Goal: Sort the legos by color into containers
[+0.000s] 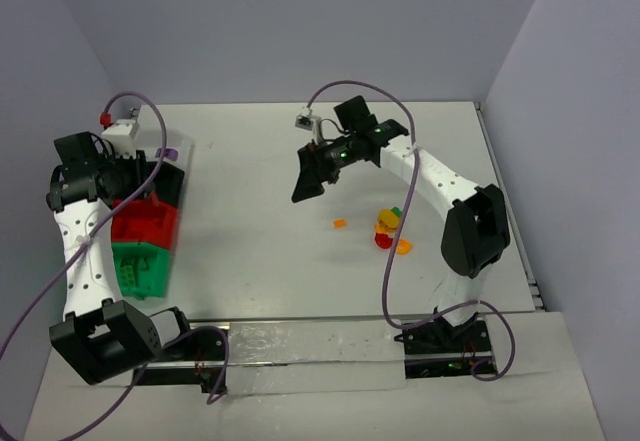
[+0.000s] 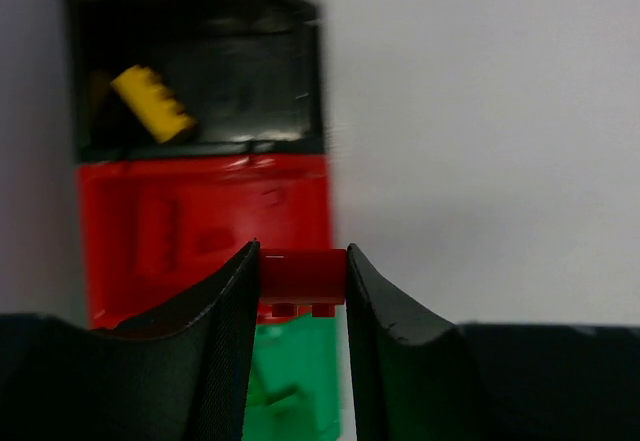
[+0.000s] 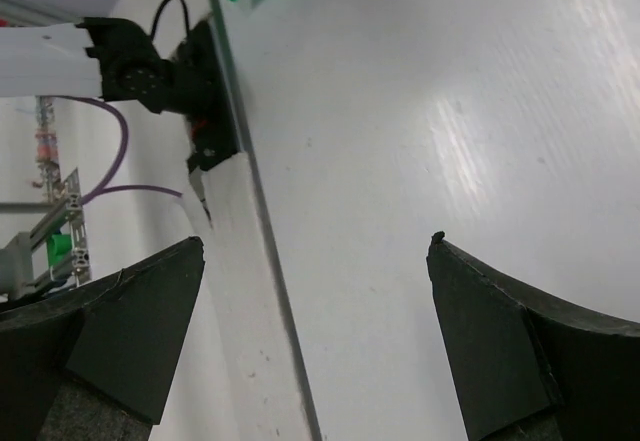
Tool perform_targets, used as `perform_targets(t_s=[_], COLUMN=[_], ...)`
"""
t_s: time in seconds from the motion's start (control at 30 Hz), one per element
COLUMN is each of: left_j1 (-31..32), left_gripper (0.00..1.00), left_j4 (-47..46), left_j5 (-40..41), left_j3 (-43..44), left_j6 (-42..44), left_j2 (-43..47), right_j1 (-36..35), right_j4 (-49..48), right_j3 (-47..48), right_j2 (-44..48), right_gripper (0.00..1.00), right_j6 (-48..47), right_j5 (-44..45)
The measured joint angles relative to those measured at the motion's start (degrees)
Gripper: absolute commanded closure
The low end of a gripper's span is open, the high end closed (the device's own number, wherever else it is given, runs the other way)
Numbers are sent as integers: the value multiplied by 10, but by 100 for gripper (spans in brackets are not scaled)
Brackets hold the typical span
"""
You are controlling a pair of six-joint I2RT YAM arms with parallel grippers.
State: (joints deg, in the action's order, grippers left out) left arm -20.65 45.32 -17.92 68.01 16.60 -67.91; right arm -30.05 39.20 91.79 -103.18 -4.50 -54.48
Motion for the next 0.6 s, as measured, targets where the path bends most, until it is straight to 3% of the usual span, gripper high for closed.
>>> perform_targets(t_s=[0.2,0.6], left_j1=[-38,-38], left_gripper=[100,100], left_j4=[-64,-171], left_j5=[112,126], left_j3=[-48,-103], left_j6=[36,48], left_j2=[2,-13], right_j1=[52,56], right_j4=[46,72], right_j3=[-3,-3], right_j2=[3,28], right_gripper=[0,0], right_j6=[-40,-68], right_j5=[17,41])
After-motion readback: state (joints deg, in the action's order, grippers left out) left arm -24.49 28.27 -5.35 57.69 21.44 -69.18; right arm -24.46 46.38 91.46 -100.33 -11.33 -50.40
